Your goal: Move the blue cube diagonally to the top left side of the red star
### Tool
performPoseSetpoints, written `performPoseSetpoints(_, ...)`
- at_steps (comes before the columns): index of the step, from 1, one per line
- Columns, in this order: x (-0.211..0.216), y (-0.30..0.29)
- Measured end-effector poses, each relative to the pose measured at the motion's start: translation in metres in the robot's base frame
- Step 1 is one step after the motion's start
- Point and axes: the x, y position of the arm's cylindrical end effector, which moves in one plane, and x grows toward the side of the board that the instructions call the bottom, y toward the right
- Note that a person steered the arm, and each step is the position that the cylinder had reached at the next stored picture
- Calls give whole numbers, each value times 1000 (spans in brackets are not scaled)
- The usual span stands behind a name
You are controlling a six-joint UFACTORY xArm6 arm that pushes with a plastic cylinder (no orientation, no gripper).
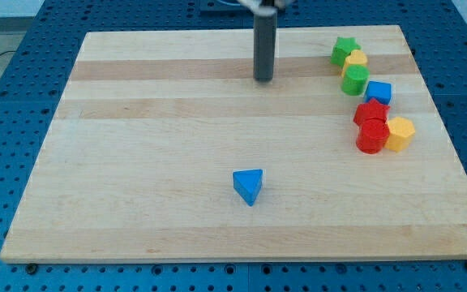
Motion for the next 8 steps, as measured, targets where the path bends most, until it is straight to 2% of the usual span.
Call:
performPoseSetpoints(1,-67,65)
performPoseSetpoints(2,-74,176)
performPoseSetpoints(3,-33,289)
performPoseSetpoints(4,-12,301)
performPoseSetpoints(6,88,286)
performPoseSetpoints(7,104,249)
performPoseSetpoints(8,107,184)
